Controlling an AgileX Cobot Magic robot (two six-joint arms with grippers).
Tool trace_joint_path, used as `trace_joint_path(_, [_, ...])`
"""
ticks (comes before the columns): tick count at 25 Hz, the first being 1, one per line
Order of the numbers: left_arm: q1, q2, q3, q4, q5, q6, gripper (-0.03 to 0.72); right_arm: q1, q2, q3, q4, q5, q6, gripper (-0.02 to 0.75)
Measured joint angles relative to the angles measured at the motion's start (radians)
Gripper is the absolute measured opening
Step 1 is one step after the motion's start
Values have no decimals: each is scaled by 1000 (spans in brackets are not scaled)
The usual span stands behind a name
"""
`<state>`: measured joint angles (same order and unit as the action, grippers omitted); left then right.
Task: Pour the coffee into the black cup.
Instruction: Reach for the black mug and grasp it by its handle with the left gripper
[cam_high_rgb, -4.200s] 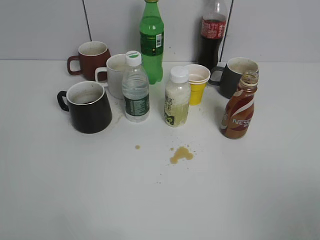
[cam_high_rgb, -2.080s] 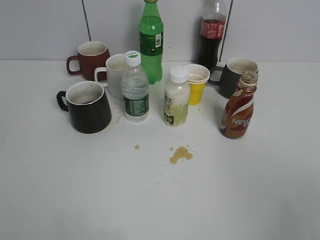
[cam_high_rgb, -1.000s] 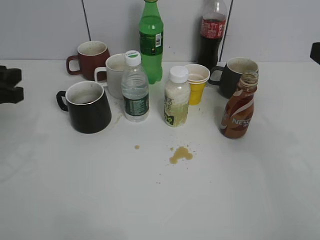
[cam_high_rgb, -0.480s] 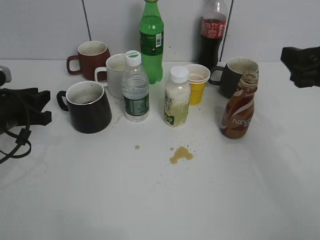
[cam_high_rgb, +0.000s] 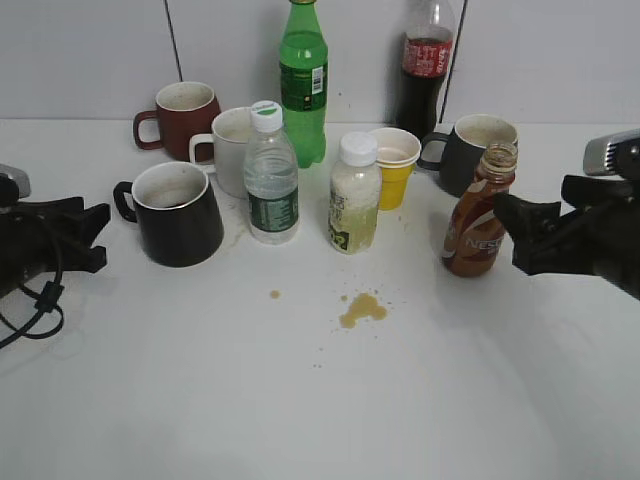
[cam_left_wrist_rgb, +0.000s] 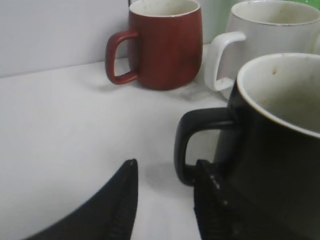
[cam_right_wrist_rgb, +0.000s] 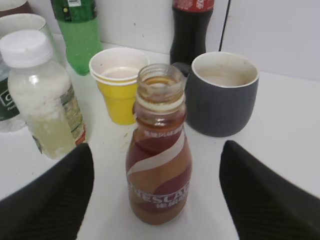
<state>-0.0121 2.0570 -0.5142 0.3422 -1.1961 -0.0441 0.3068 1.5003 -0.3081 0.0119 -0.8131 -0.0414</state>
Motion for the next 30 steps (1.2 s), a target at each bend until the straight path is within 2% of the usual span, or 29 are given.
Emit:
trace_joint_path(5, [0, 50, -94, 51, -1, 0, 305, 15, 85, 11, -12, -84, 1, 585])
trace_joint_path(10, [0, 75, -168, 81, 83, 8, 307, 15, 125, 12, -12, -140, 1, 585])
trace_joint_path(17, [0, 91, -233, 109, 128, 11, 307, 15, 133, 12, -12, -170, 0, 586])
trace_joint_path(20, [0, 104, -279, 153, 154, 11, 307, 15, 138, 12, -12, -179, -1, 586])
trace_joint_path(30, [0, 226, -444, 236, 130, -19, 297, 15, 138, 13, -12, -181, -21, 585])
